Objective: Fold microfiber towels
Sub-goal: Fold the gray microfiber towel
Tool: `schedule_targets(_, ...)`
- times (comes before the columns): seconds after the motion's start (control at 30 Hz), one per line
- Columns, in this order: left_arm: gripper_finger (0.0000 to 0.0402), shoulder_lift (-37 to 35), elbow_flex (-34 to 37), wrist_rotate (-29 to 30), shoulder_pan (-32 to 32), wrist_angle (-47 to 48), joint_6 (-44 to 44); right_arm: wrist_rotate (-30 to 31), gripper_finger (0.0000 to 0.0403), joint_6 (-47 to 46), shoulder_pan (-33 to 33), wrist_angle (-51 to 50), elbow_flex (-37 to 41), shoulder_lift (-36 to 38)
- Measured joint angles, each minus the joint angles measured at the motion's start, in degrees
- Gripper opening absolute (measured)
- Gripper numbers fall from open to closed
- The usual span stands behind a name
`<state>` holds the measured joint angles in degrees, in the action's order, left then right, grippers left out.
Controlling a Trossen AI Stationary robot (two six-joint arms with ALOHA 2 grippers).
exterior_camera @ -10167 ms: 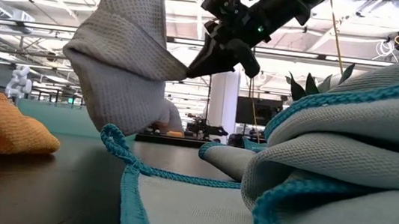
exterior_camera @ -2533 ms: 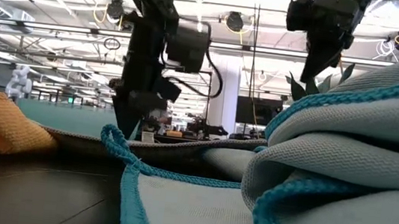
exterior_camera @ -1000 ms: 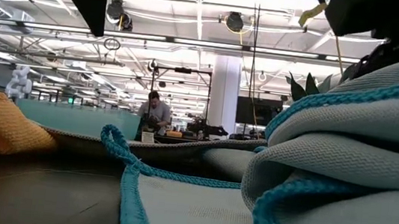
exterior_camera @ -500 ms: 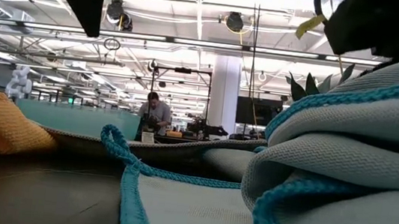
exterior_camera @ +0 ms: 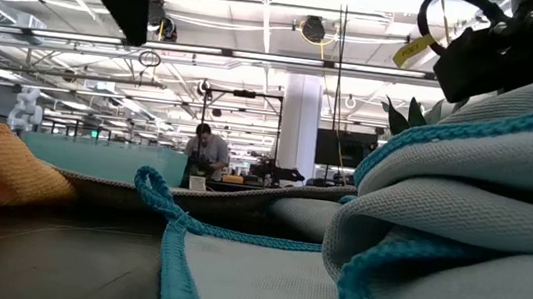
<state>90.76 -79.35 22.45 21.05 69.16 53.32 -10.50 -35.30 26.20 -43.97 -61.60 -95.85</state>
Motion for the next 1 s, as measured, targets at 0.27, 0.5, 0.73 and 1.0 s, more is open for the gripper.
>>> schedule_targets(0.27, 0.0074, 0.0, 3.5, -0.3, 5.1, -3.3, 0.6, 0.0, 0.0129, 0.4, -0.2, 0.0, 0.0, 0.0)
schedule_targets(0.5, 0.0074, 0.0, 12.2, -12.5, 9.8, -16.4, 13.2, -0.3, 0.0132, 0.4, -1.1, 0.0, 0.0, 0.0)
schedule_targets(0.73, 0.0074, 0.0, 18.1, -20.9, 11.6, -31.7, 28.7, -1.7, 0.0132, 0.4, -1.5, 0.0, 0.0, 0.0)
schedule_targets(1.0, 0.0074, 0.0, 24.1, -27.0, 11.4, -38.2, 33.8, -1.7, 0.0132, 0.5, -1.5, 0.3, 0.0, 0.0)
